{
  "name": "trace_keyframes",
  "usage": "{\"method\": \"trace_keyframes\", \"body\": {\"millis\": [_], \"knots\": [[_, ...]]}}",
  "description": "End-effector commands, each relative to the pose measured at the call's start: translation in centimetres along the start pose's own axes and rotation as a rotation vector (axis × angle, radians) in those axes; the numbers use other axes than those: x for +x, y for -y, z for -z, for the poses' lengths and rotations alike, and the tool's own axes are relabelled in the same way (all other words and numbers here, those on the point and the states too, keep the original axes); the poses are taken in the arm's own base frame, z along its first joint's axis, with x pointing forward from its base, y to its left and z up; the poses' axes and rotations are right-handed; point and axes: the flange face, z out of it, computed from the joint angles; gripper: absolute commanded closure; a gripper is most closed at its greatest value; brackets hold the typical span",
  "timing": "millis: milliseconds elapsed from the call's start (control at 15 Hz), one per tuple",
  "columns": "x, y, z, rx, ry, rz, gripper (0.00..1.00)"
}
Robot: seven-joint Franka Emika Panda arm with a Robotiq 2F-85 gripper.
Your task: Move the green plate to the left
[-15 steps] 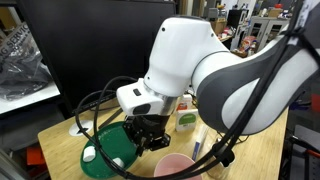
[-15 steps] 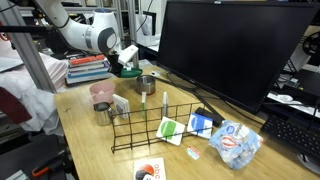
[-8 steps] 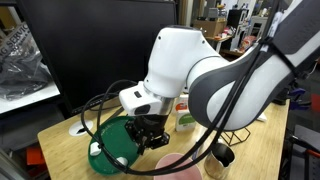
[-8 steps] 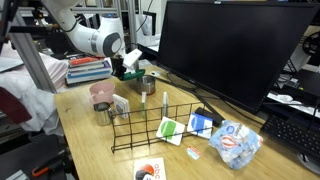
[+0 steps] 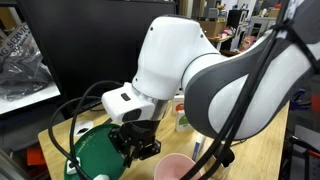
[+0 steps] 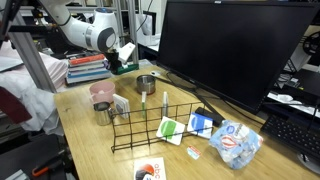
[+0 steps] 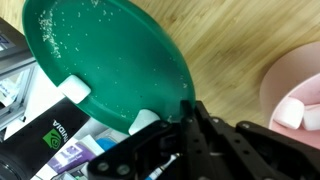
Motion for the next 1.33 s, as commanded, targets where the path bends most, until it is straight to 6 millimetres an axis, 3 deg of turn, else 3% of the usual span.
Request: {"method": "trace_keyframes", "body": {"millis": [0, 1067, 1133, 1267], "knots": [[0.2, -0.3, 0.3, 0.003, -0.048, 0.042, 0.98], [-3.1, 1.7, -4.4, 0.1, -0.138, 0.053, 0.98], [-3.2, 1.8, -4.4, 0.111, -0.134, 0.051, 0.72], [-3.6, 1.8, -4.4, 0.116, -0.126, 0.044, 0.61]]}}
